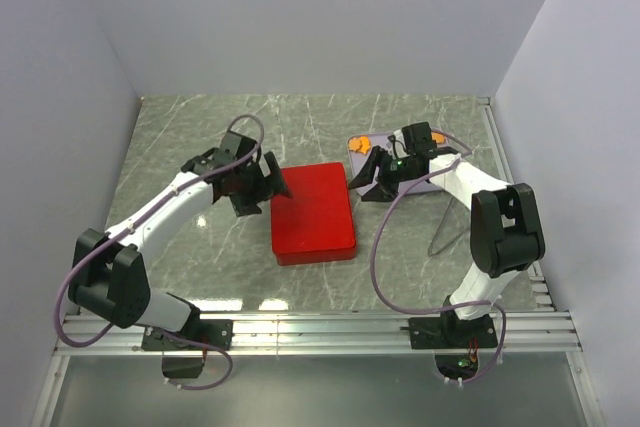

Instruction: Pack the cookies

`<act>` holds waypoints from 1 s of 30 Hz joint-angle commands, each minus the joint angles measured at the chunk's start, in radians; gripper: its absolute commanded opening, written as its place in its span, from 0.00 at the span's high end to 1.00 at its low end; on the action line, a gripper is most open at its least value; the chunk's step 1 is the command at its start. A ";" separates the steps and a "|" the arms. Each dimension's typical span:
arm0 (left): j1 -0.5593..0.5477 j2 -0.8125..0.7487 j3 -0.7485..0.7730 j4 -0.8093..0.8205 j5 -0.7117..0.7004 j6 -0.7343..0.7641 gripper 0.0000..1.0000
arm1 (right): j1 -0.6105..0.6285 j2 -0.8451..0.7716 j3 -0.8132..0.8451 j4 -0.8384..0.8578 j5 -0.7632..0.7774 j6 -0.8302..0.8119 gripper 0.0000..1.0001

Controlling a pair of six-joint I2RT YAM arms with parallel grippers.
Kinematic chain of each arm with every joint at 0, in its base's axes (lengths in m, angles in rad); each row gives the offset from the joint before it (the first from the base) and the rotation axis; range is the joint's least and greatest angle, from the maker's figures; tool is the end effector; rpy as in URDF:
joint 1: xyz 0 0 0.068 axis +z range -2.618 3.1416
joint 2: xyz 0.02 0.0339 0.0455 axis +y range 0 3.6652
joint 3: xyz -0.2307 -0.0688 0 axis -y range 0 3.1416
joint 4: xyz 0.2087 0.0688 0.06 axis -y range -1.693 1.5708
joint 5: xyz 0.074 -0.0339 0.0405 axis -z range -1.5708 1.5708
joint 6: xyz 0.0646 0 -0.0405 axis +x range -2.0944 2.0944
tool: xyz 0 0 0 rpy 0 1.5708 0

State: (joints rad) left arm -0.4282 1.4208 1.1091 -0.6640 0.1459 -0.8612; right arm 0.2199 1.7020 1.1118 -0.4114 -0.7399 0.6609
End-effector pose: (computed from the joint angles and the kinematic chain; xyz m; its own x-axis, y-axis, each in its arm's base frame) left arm 0.2507 -0.1248 0.2205 -0.8587 -0.4331 -0.2739 -0.2555 0.8252 -0.5037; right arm 0.3053 0.1129 0.1734 -0.9655 0.2487 -0.0769 0.0975 0.6192 0.7792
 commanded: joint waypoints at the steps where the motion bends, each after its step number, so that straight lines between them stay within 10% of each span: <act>1: -0.020 -0.032 -0.066 0.064 0.014 -0.047 0.01 | 0.007 -0.015 -0.004 0.014 0.016 -0.004 0.35; 30: -0.155 0.073 0.044 0.069 0.043 -0.076 0.01 | 0.024 0.067 -0.070 0.104 0.011 0.017 0.36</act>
State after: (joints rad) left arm -0.5659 1.4902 1.0859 -0.6178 0.1612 -0.9241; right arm 0.2253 1.7550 1.0637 -0.3561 -0.7200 0.6678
